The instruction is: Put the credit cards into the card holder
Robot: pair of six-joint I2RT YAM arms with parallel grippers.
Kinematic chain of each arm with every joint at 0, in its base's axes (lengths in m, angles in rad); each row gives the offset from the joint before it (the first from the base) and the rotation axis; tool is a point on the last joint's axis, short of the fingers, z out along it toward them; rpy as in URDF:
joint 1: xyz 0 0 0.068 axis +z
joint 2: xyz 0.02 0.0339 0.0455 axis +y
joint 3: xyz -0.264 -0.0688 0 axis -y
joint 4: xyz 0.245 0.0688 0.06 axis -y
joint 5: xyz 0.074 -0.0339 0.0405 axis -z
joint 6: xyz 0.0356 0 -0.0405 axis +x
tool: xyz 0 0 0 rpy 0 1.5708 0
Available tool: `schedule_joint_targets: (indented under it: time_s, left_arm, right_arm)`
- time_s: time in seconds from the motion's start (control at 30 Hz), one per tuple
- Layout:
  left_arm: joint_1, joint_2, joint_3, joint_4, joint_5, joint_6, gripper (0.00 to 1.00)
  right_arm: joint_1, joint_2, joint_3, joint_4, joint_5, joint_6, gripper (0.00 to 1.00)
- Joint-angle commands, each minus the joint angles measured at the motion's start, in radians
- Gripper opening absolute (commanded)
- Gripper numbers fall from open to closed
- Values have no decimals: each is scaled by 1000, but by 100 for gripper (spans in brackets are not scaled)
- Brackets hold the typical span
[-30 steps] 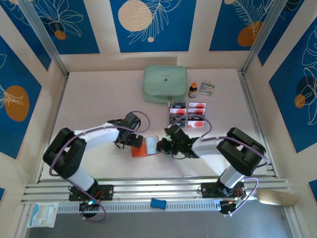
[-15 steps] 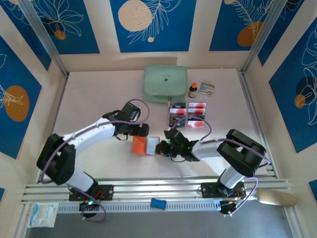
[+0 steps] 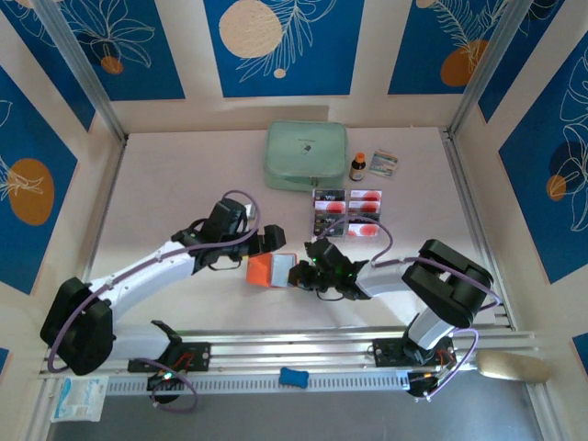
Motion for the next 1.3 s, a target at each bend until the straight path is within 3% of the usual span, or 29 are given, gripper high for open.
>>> schedule_joint_targets:
  time_s: [0.0,0.47,0.77,1.27]
  left_arm:
    - [-9,15,-63,116,78,-70,100]
    - [-8,68,-154,46,-98,119,100]
    - [-9,84,-169,50,-119,140,100]
    - [-8,107,-154,58,-116,145,100]
  right_arm:
    - [13,28,-26,-54,13,12,0]
    - [-7,-52,2,-134,12,-20,0]
    - [-61,-131,74,-233,-5,-81,0]
    - [-118,-66,138,-248,-28,-119,0]
